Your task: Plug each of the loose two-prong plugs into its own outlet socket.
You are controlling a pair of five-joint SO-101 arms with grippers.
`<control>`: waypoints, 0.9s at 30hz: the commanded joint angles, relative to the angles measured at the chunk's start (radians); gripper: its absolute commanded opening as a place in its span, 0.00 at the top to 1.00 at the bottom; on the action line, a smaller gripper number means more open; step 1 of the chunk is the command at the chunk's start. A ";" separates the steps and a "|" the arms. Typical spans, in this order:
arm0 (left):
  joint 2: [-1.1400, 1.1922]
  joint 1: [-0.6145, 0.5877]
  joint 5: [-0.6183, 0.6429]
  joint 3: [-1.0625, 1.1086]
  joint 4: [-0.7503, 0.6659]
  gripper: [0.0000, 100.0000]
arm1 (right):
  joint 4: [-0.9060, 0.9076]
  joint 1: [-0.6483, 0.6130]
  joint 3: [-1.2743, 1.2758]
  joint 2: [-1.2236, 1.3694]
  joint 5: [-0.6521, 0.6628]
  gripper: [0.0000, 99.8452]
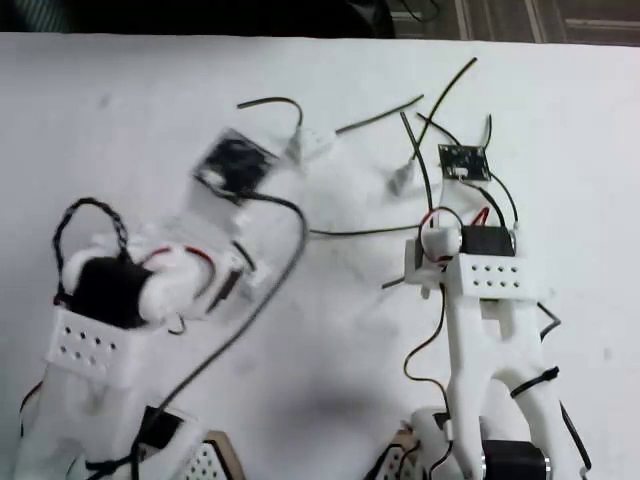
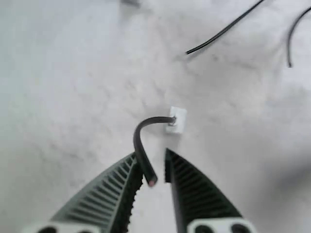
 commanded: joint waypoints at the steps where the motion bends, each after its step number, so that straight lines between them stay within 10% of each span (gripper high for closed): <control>1: -0.021 -0.171 0.005 0.109 -0.117 0.73 | -0.013 0.002 -0.005 -0.030 -0.008 0.98; 18: -0.022 -0.579 -0.078 0.086 -0.292 0.71 | -0.015 -0.050 0.020 -0.030 -0.008 0.98; 27: -0.024 -0.504 -0.204 0.075 -0.285 0.71 | -0.016 -0.051 0.020 -0.030 -0.008 0.98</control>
